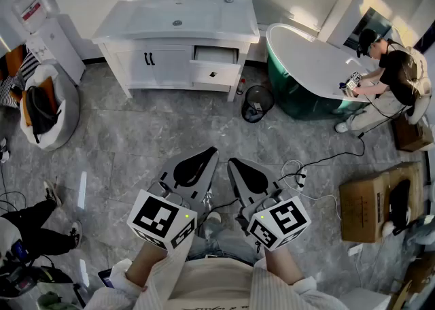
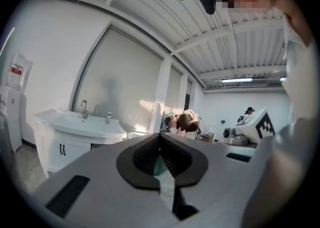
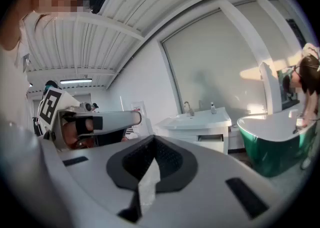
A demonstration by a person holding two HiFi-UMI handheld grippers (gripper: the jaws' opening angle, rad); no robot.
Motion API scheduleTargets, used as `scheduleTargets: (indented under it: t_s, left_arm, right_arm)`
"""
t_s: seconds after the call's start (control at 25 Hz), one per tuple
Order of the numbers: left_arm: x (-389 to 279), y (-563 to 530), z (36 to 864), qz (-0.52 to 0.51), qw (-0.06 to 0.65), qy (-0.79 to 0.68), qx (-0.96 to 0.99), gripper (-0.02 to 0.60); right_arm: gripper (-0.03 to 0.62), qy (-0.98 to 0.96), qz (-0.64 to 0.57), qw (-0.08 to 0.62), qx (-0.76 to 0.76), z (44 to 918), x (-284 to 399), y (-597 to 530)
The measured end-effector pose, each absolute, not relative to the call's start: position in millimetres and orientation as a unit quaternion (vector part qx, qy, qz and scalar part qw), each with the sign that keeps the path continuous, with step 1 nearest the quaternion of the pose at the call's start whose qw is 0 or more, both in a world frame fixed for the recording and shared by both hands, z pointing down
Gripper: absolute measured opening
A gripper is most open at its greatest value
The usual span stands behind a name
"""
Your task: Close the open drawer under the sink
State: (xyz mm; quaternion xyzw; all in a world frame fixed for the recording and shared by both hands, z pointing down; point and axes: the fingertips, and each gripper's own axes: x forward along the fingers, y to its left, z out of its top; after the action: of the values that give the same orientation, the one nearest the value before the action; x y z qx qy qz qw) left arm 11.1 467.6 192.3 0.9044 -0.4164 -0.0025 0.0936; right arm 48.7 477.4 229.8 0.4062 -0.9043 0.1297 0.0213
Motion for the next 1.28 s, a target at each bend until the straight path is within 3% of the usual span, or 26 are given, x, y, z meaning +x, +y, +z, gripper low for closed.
scheduleTargets:
  t_s: [0.8, 1.28]
  left_arm:
    - [47, 488, 198, -0.003, 0.086, -0.427, 0.9, 0.015]
    - [33, 429, 196, -0.007, 0.079, -0.431, 0.899, 0.015]
  right_arm:
    - [0.009, -0.905, 0.138, 0.024, 0.402, 242, 89, 498]
    - [0.009, -0.906, 0.146, 0.02, 0.398, 243, 77, 442]
